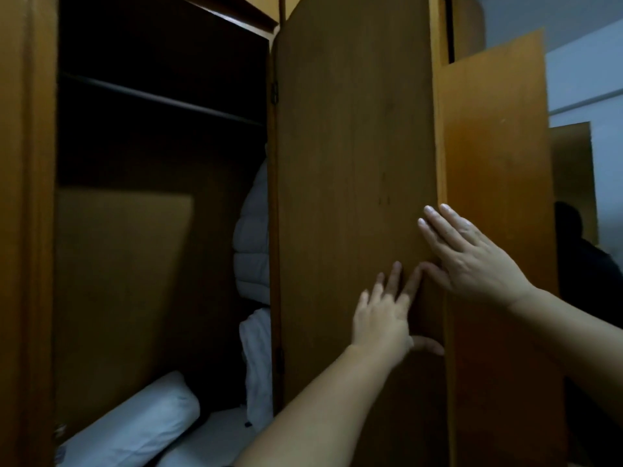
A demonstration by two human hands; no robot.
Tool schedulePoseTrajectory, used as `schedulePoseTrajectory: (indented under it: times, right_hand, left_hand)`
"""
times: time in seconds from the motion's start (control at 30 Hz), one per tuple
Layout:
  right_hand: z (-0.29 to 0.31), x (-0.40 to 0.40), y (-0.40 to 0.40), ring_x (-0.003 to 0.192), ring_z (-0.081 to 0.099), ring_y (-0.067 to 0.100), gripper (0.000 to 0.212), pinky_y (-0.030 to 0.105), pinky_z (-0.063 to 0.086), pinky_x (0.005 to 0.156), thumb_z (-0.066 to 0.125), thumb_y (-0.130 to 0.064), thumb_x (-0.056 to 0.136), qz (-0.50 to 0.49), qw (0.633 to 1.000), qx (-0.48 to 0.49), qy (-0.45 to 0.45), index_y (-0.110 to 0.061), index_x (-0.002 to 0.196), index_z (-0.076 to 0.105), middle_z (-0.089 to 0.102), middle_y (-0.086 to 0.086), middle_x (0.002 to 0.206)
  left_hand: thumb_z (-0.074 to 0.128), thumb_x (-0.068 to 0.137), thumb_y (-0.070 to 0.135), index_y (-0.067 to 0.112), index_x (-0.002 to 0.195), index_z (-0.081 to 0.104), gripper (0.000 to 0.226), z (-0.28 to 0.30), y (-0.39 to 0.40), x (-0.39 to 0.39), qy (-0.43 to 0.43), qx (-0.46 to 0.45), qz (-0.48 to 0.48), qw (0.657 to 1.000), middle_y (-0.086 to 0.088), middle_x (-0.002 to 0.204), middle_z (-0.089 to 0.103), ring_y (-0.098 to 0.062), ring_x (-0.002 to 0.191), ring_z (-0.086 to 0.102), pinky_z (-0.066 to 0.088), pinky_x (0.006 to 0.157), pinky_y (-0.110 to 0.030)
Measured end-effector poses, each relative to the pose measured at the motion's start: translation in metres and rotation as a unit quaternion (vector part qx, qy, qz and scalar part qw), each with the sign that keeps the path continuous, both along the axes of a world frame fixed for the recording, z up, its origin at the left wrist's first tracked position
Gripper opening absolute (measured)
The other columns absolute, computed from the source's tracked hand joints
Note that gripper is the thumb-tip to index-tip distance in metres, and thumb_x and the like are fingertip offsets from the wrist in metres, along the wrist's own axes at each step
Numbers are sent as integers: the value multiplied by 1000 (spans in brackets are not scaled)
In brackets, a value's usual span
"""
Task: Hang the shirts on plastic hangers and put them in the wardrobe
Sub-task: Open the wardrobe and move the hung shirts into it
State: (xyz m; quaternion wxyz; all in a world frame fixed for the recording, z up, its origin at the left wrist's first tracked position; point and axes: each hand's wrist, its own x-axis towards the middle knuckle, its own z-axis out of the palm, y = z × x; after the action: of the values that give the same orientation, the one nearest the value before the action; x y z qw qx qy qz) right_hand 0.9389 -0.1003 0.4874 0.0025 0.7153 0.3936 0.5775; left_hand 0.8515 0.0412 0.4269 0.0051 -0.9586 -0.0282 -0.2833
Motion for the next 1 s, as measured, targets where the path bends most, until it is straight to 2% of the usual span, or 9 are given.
schedulePoseTrajectory:
  times: [0.27, 0.43, 0.5, 0.63, 0.83, 0.93, 1.0]
  right_hand:
    - [-1, 5, 3, 142, 20, 29, 65, 46, 27, 111, 8, -49, 99, 24, 999, 11, -18, -5, 143, 25, 25, 17, 152]
    - [-2, -4, 3, 143, 20, 30, 66, 46, 25, 113, 8, -48, 98, 7, 1000, 11, 16, -5, 143, 30, 26, 15, 152]
    - [-3, -9, 4, 142, 21, 30, 64, 45, 22, 115, 16, -46, 96, -10, 1000, 13, 24, -5, 142, 34, 27, 14, 152]
    - [-6, -21, 10, 142, 20, 29, 62, 38, 2, 116, 26, -39, 90, -34, 998, 38, 38, -3, 139, 41, 29, 14, 151]
    - [-19, -39, 26, 142, 18, 36, 55, 44, -2, 117, 28, -26, 89, -55, 998, 21, 32, 0, 133, 49, 35, 19, 147]
    - [-22, -59, 44, 143, 17, 33, 49, 43, -4, 117, 42, -23, 88, -47, 998, 13, 29, -3, 133, 50, 36, 16, 147]
    - [-24, -77, 59, 144, 8, 30, 52, 42, -9, 115, 48, -26, 89, -40, 998, 5, 46, -8, 138, 44, 30, 13, 151]
  left_hand:
    - [58, 72, 75, 39, 136, -34, 118, -6, 7, 2, -12, 20, 14, 1000, 8, 155, -31, -20, 146, -17, -3, 118, -42]
    - [59, 72, 73, 35, 144, -28, 119, -5, 2, -1, -8, 16, 30, 999, 6, 156, -29, -22, 147, -14, 1, 118, -43]
    - [59, 72, 74, 35, 144, -27, 119, -5, -1, -2, -5, 14, 41, 999, 3, 157, -27, -23, 147, -12, 4, 118, -44]
    - [58, 71, 75, 31, 148, -22, 119, -5, -2, -8, 14, -30, 65, 997, -1, 160, -18, -24, 148, -9, 7, 118, -45]
    - [56, 78, 70, 34, 147, -22, 110, -15, 12, -33, 35, -87, 95, 991, -1, 160, -14, -24, 148, -6, 8, 118, -45]
    - [57, 79, 68, 35, 147, -21, 109, -15, 29, -52, 22, -86, 119, 989, 0, 161, -13, -23, 148, -4, 8, 118, -44]
    - [57, 79, 68, 35, 148, -19, 108, -14, 41, -68, 10, -80, 145, 986, 0, 161, -12, -23, 148, -2, 10, 118, -44]
